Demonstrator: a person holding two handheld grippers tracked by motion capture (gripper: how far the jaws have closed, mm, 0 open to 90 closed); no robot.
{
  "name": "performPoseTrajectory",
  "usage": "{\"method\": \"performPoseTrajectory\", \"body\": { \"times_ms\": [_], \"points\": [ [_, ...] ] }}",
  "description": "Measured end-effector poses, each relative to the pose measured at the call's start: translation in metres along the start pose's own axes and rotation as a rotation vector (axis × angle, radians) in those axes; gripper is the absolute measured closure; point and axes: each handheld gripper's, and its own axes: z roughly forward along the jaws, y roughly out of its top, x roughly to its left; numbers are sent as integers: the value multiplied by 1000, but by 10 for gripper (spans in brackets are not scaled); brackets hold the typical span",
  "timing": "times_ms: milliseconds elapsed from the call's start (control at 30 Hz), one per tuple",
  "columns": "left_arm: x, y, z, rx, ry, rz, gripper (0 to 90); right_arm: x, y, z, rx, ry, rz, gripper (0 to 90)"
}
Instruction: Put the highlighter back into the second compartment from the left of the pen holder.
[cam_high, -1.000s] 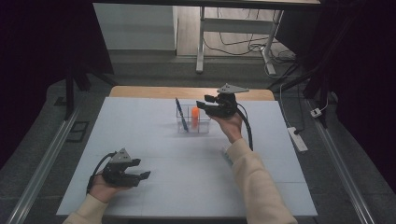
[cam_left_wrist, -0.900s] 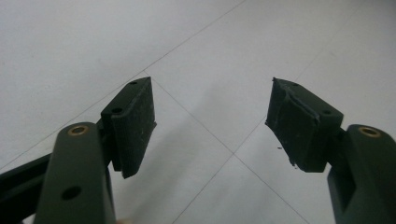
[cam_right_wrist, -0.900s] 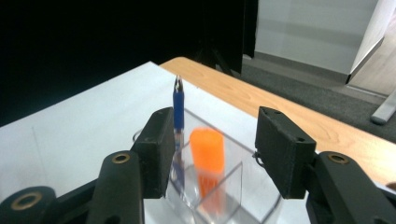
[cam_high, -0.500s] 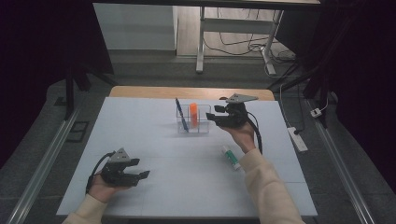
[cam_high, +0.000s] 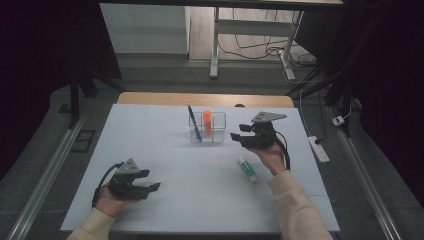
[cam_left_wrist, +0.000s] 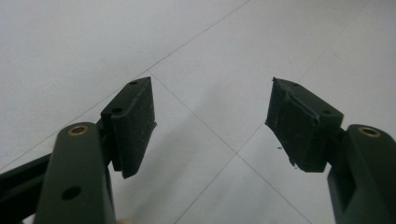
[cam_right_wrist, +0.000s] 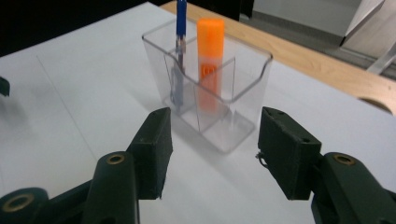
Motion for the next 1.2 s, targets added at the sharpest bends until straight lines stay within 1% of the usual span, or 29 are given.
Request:
{"method": "performPoseTrajectory", "body": {
  "times_ms": [100, 233, 433, 633, 700, 733, 833, 900, 1033, 1133, 1200],
  "points": [
    [0, 0, 1, 1, 0, -3, 318, -2, -7, -5, 14, 0, 12, 441],
    [-1, 1, 1, 0, 0, 1, 319, -2, -13, -9, 35, 3, 14, 437],
    [-1, 1, 1, 0, 1, 0, 318, -2, -20, -15, 66, -1, -1, 436],
    [-1, 1, 1, 1, 1, 2, 319, 0, -24, -20, 98, 21, -14, 431],
    [-1, 1, 1, 2, 1, 1, 319, 0, -25, -21, 112, 16, -23, 425],
    [-1, 1, 1, 3, 1, 3, 318, 1, -25, -22, 115, 15, -22, 423],
    [-1, 1, 1, 5, 2, 8, 319, 1, -26, -25, 114, 25, -39, 418],
    [-1, 1, 1, 4, 1, 9, 318, 1, -27, -26, 116, 21, -40, 413],
    [-1, 1, 2, 5, 0, 7, 318, 1, -29, -28, 139, 6, -55, 393],
    [-2, 1, 1, 1, 1, 7, 318, 1, -30, -29, 151, 6, -54, 392],
    [-2, 1, 1, -1, 1, 8, 318, 1, -31, -28, 161, 20, -56, 390]
  ]
}}
